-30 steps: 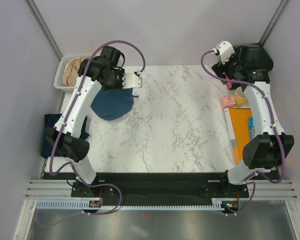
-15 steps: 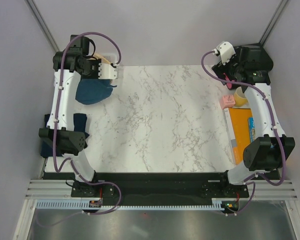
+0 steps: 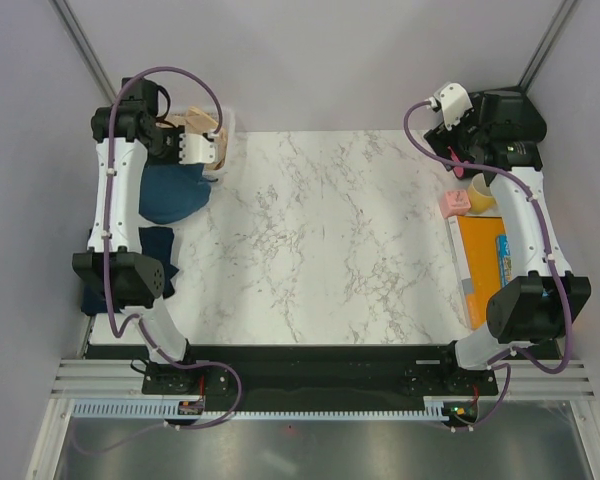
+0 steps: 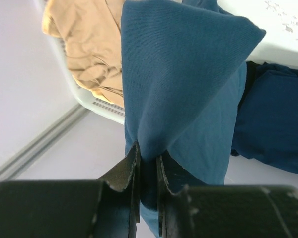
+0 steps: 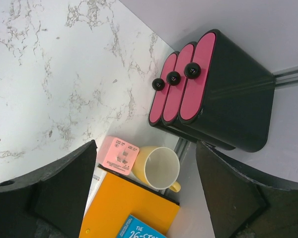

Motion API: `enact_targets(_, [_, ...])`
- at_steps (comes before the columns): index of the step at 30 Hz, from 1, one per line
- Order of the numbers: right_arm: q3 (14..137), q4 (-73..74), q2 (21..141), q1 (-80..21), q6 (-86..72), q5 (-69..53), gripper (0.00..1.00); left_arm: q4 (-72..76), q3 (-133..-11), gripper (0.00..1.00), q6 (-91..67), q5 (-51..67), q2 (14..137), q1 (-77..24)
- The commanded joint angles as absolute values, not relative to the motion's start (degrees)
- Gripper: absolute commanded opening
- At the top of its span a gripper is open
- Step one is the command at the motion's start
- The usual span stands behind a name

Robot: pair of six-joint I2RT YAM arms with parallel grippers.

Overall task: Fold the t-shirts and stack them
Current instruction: Put the neatly folded tshirt into the corner of the board with the left arm

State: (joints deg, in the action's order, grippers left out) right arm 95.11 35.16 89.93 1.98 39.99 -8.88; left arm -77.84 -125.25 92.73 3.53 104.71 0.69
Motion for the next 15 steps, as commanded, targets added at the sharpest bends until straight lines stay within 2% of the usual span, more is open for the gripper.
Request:
enact_targets(1, [98.70, 35.42, 90.17, 1.85, 38.06, -8.96, 0.88, -75.77, -123.05, 0.02, 95.36, 1.85, 102.57, 2.90])
enact_targets(8, [100.63, 36.03, 91.84, 1.85, 36.83, -9.93, 0.88, -70.76, -115.33, 0.02, 95.45, 2.20, 98.79, 6.50])
enact_targets(15, [103.01, 36.65, 93.25, 1.84, 35.95, -10.81, 0.88, -68.91, -113.91, 0.02, 94.75, 1.59, 98.35, 9.14])
